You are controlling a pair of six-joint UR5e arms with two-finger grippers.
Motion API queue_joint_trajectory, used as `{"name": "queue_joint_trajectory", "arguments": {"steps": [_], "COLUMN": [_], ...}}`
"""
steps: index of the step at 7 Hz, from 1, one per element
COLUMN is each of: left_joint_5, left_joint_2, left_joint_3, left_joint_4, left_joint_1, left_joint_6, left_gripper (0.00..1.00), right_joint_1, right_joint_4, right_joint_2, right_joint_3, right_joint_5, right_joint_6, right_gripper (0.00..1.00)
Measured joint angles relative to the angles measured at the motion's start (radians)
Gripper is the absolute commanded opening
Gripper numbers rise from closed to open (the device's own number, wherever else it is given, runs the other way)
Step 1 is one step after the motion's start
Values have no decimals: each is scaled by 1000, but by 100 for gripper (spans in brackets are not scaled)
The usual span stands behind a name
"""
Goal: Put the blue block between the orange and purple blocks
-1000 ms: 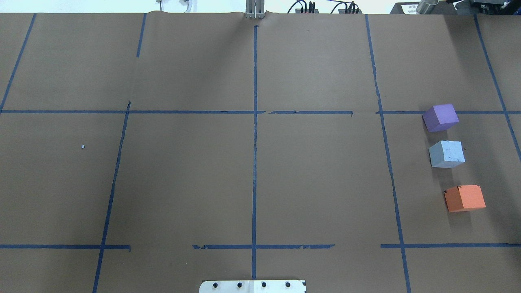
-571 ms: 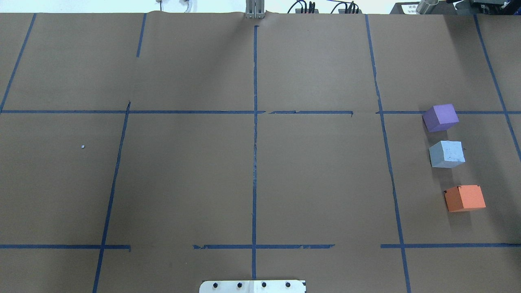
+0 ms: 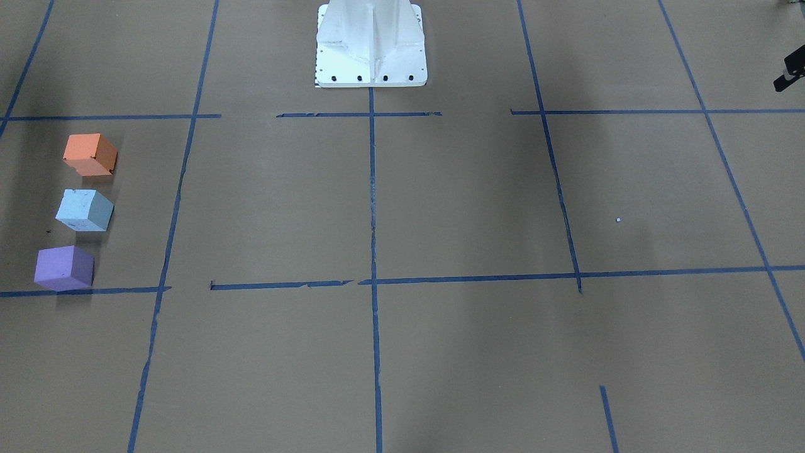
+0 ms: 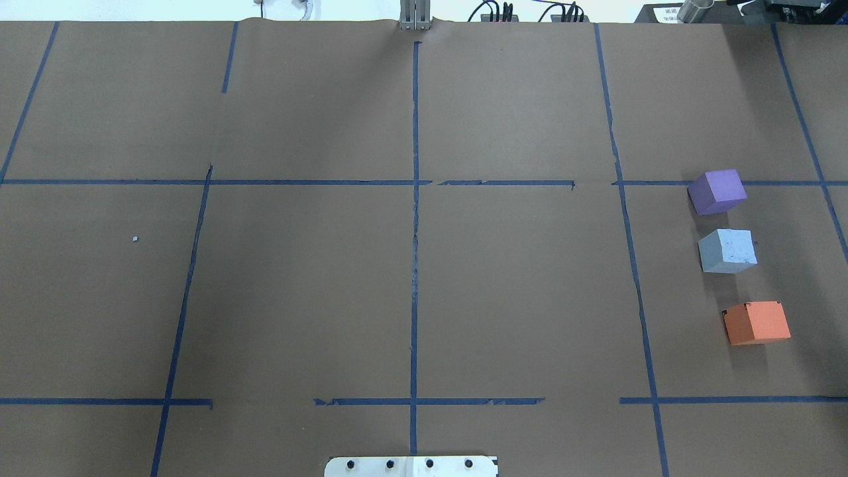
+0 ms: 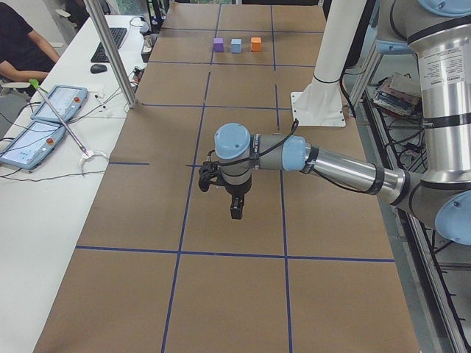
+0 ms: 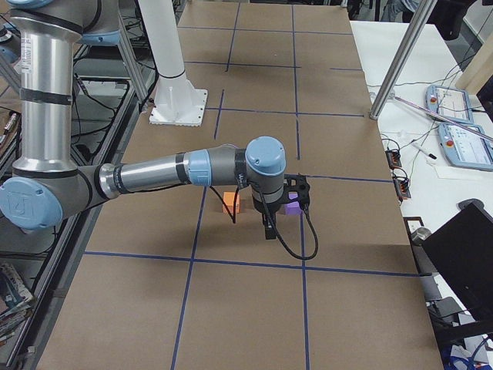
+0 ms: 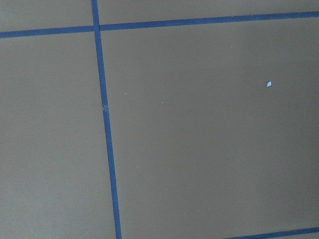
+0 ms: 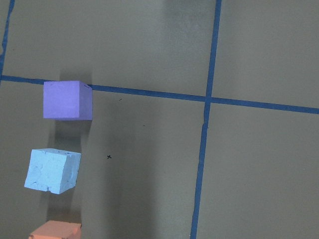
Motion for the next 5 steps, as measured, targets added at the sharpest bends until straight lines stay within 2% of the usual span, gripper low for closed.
{"name": "queue_joint_trajectory", "arguments": {"steps": [2,5], "left_joint_5": [-2,-3], "left_joint_2": [-13,-36], "left_joint_3": [68,136], "left_joint_4": [-19,-25], "left_joint_1": [-54,-67], "left_joint_6": [106,56], "left_gripper": [100,100], "right_joint_1": [-17,-66], "right_joint_4": [0,0], "right_joint_2": [0,0], "right_joint_3": [-1,-2], "right_joint_5": [2,-3], "right_joint_6": [0,1], "right_gripper": [100,100]}}
